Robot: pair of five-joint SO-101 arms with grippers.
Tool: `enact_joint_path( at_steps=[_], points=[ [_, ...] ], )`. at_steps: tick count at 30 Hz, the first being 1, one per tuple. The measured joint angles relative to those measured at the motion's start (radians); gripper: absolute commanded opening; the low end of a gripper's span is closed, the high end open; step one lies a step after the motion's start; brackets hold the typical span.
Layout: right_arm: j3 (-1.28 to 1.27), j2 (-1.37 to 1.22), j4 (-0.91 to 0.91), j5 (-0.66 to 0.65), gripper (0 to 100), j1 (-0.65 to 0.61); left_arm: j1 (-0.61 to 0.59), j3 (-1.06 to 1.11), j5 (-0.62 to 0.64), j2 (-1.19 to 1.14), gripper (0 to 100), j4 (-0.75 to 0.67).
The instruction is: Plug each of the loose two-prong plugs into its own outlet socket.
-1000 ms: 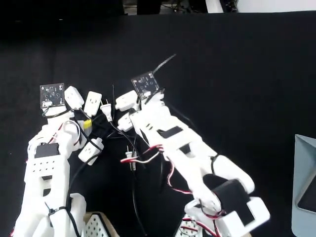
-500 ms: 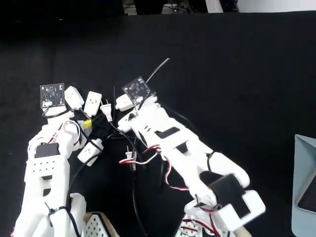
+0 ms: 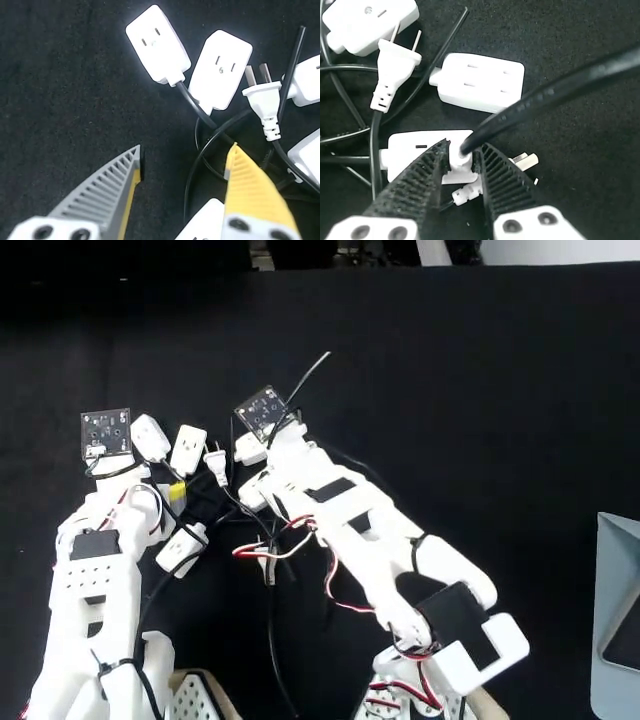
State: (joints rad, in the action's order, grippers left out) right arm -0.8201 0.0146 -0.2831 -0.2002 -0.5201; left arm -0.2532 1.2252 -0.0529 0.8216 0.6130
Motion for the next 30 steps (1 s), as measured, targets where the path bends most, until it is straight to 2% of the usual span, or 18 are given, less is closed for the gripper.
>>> enact_joint_path(
  at_steps=[15,27,30],
  points=[
    [-0.008,0.135,-0.028,0.037,1.1,0.054,0.0,0.0,0.0,0.0,27,0.0],
    [0.161,0.124,0.02,0.038,1.1,0.249,0.0,0.0,0.0,0.0,27,0.0],
    [0.261,0.049,0.02,0.083,1.1,0.302,0.0,0.0,0.0,0.0,27,0.0]
  ],
)
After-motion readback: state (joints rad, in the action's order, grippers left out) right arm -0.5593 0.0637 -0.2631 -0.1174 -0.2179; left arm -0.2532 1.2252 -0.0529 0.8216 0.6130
